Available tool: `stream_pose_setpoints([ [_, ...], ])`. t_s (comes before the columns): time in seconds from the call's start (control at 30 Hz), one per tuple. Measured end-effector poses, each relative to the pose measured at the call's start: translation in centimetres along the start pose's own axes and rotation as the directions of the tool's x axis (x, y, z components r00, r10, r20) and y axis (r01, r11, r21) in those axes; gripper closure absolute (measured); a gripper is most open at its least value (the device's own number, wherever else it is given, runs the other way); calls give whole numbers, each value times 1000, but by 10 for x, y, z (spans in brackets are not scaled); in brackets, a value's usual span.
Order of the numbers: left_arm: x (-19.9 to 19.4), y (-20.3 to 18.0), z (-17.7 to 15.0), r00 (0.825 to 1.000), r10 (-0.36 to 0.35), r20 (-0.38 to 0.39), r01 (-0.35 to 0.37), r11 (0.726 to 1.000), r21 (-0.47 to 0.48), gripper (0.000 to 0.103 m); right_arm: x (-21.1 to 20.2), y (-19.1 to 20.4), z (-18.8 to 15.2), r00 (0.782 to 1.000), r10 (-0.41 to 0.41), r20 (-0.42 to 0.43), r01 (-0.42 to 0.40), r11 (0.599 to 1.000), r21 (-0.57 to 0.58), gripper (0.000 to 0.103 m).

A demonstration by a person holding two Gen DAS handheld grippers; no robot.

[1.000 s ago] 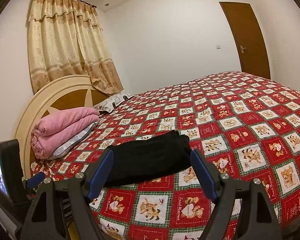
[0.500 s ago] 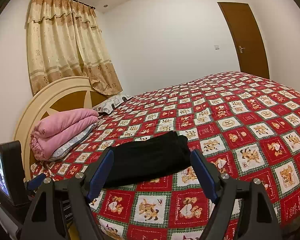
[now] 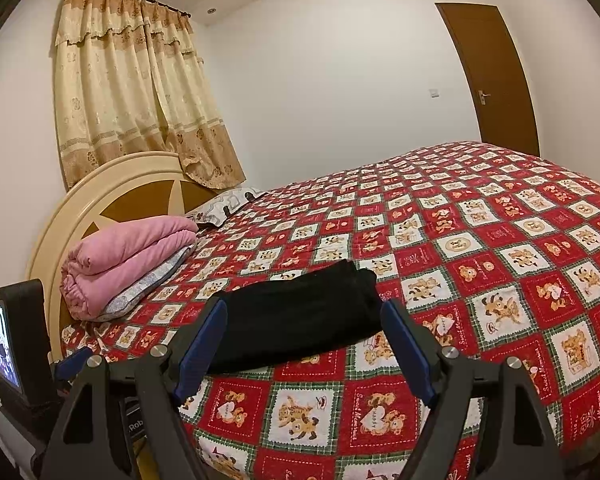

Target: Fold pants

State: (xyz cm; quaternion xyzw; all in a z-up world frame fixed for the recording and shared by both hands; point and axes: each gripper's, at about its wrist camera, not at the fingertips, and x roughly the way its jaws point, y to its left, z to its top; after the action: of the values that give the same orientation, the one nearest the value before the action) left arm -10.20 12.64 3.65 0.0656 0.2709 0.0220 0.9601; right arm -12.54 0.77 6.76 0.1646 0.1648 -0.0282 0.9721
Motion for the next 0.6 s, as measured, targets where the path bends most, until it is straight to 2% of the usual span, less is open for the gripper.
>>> stream_pose_setpoints([
  [0.27, 2, 1, 0, 1000, -3, -8, 3, 1000, -7, 0, 1, 0, -1, 1000, -1, -4, 1, 1000, 0, 22],
  [0.6, 12, -1, -1, 997, -60, -40, 59, 998, -30, 0, 11, -7, -5, 1000, -4, -30, 5, 1000, 14, 22],
])
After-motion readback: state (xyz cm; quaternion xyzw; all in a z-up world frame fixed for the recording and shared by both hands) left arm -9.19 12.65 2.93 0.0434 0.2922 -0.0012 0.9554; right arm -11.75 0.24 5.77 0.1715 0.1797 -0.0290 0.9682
